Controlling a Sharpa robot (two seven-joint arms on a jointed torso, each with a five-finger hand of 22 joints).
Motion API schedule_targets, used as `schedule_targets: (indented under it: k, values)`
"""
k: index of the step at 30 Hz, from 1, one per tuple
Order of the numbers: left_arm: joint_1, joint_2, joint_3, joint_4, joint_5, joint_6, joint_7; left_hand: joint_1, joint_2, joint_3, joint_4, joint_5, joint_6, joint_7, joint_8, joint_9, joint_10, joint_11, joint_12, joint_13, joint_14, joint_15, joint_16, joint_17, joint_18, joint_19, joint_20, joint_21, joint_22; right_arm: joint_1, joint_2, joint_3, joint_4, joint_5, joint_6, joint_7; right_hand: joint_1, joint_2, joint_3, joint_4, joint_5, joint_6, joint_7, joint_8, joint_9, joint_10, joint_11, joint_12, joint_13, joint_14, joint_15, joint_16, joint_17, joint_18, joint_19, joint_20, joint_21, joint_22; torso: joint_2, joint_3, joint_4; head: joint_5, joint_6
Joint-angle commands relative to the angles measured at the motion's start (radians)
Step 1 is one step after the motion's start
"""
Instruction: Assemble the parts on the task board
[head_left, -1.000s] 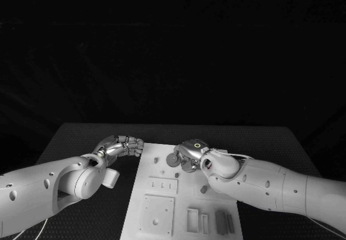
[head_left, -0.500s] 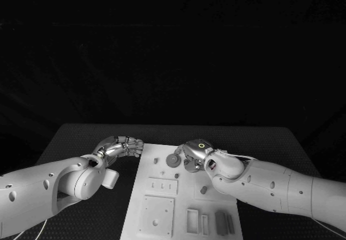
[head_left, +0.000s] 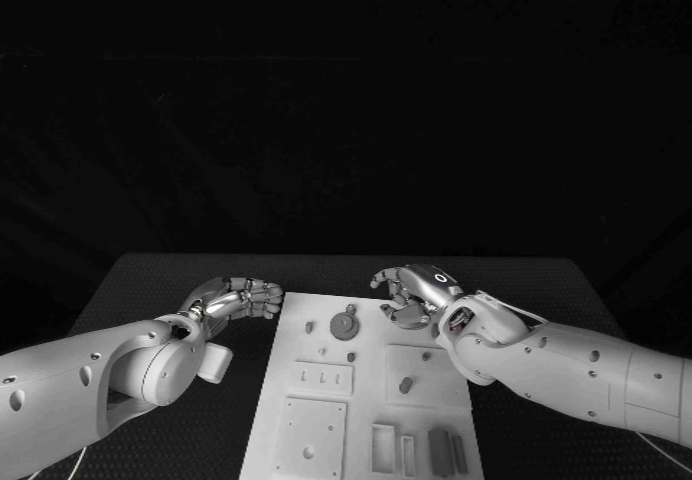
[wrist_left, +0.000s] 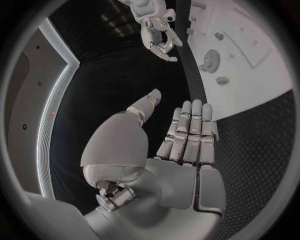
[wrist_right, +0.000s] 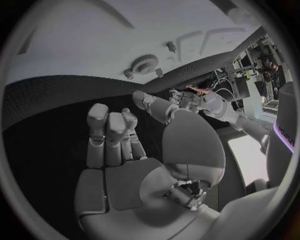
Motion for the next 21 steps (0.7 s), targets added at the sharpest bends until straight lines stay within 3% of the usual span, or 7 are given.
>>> schedule_targets:
  k: [1,11,12,16,21]
  values:
    - [0.001,0.0,0.001,-0.006,-0.002,0.024,0.023,-0.012,0.0,-0.001,-0.008,-0.004,-0.003,0.004,-0.004,-0.001,-0.003,0.006,-0.007,0.0,0.0,0.005,-0.003,0.002,0.007,0.003,0.001,-0.003,0.019,0.003,-0.037,0.004,0.003,0.203,0.107,0.124,-0.001,-0.009,-0.033,0.008,-0.021,0.031,0.027,-0.003,-0.002,-0.025,0.017,0.004,-0.002,-0.002,0.0,-0.008,0.003,0.03,-0.003,-0.006,-0.003,0.004,0.0,0.0007,-0.0016,-0.006,0.005]
    - [0.001,-0.002,0.001,-0.013,-0.002,0.032,0.027,-0.014,0.002,0.001,-0.011,-0.005,-0.001,0.002,-0.003,-0.001,0.0,0.005,-0.006,0.001,0.002,0.004,-0.003,0.003,0.007,0.002,0.002,-0.003,0.019,0.003,-0.128,0.01,-0.047,0.314,0.213,0.205,-0.027,0.013,-0.22,-0.022,0.014,0.023,0.03,0.0,-0.006,-0.049,0.019,0.014,-0.004,-0.024,0.002,-0.007,0.021,0.03,-0.031,-0.012,-0.003,0.013,0.0,0.0107,-0.0167,-0.018,0.01]
    - [0.001,-0.002,0.001,-0.013,-0.002,0.032,0.027,-0.014,0.003,0.002,-0.012,-0.005,0.0,0.002,-0.002,-0.001,0.0,0.005,-0.006,0.001,0.003,0.004,-0.002,0.003,0.007,0.002,0.001,-0.003,0.019,0.003,-0.132,0.01,-0.054,0.315,0.219,0.208,-0.028,0.015,-0.232,-0.025,0.016,0.022,0.03,0.001,-0.007,-0.05,0.019,0.014,-0.004,-0.025,0.002,-0.007,0.022,0.03,-0.032,-0.012,-0.003,0.014,0.0,0.0098,-0.0151,-0.02,0.011]
    - [0.001,-0.001,0.001,-0.015,-0.002,0.034,0.027,-0.016,0.004,0.003,-0.014,-0.005,0.001,0.002,-0.001,0.0,0.003,0.005,-0.005,0.001,0.007,0.003,-0.001,0.005,0.007,0.003,0.001,-0.003,0.019,-0.005,-0.158,0.01,-0.068,0.32,0.234,0.214,-0.038,0.021,-0.289,-0.041,0.038,0.019,0.03,0.001,-0.008,-0.056,0.02,0.016,-0.006,-0.031,0.003,-0.007,0.027,0.03,-0.041,-0.012,-0.004,0.014,0.002,0.0159,-0.0182,-0.02,0.01]
    - [0.001,-0.002,0.001,-0.018,-0.002,0.032,0.027,-0.016,0.004,0.003,-0.014,-0.006,0.001,0.002,-0.001,0.0,0.003,0.005,-0.005,0.001,0.007,0.003,0.0,0.005,0.007,0.003,0.001,-0.003,0.019,-0.02,-0.172,0.01,-0.074,0.321,0.242,0.218,-0.042,0.023,-0.31,-0.046,0.041,0.017,0.031,0.001,-0.01,-0.059,0.02,0.017,-0.008,-0.034,0.003,-0.008,0.029,0.03,-0.044,-0.011,-0.005,0.014,0.002,0.0138,-0.0179,-0.033,0.007]
